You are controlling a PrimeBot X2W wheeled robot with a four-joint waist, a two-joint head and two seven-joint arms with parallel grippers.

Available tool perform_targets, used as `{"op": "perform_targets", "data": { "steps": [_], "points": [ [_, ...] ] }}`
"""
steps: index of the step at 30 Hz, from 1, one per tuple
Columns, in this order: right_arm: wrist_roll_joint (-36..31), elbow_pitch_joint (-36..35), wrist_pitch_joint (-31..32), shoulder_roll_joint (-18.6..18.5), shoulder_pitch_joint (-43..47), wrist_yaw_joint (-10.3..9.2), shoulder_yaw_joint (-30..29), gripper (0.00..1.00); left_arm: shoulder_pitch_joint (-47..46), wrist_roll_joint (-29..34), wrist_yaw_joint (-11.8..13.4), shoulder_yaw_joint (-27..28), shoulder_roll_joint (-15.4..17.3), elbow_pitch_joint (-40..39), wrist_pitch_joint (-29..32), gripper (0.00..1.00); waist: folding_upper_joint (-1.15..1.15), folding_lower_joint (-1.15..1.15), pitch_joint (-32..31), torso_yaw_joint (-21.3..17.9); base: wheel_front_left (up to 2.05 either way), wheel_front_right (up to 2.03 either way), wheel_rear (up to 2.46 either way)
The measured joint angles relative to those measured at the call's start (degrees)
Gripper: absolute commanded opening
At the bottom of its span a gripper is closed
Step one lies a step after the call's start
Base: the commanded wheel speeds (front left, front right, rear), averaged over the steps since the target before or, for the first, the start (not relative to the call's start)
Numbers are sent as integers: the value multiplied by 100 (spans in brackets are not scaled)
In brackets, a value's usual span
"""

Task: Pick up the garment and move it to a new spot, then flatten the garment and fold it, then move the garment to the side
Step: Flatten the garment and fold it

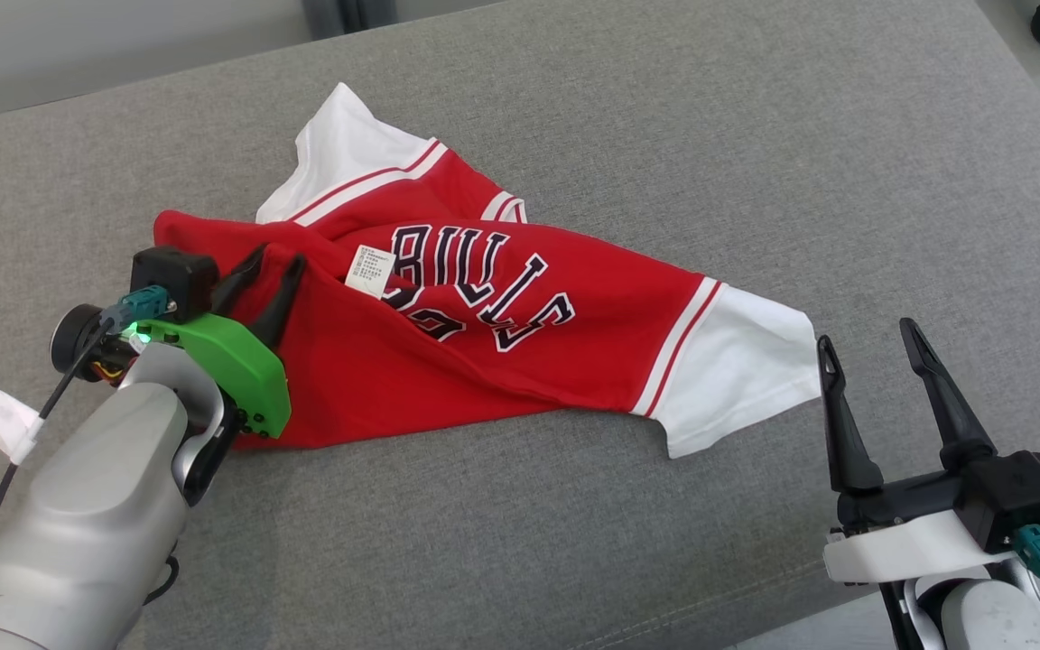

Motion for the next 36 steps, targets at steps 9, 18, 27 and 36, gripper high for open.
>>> {"op": "perform_targets", "data": {
  "steps": [9,18,27,36],
  "points": [
    [30,2,0,2,98,0,-225,100,-104,-252,0,-526,13,-198,-91,0,0,0,-68,181,0,0,0],
    [113,29,1,7,394,0,-413,100,1238,-310,214,-357,509,-1766,-140,0,0,0,-389,654,0,0,0],
    [65,29,1,10,460,0,-245,100,3123,-232,694,517,772,-2952,-141,0,0,0,-736,1116,0,0,0],
    [-24,62,1,8,619,0,-211,100,3986,-23,687,1042,571,-2851,-141,100,0,0,-1046,1287,0,0,0]
  ]
}}
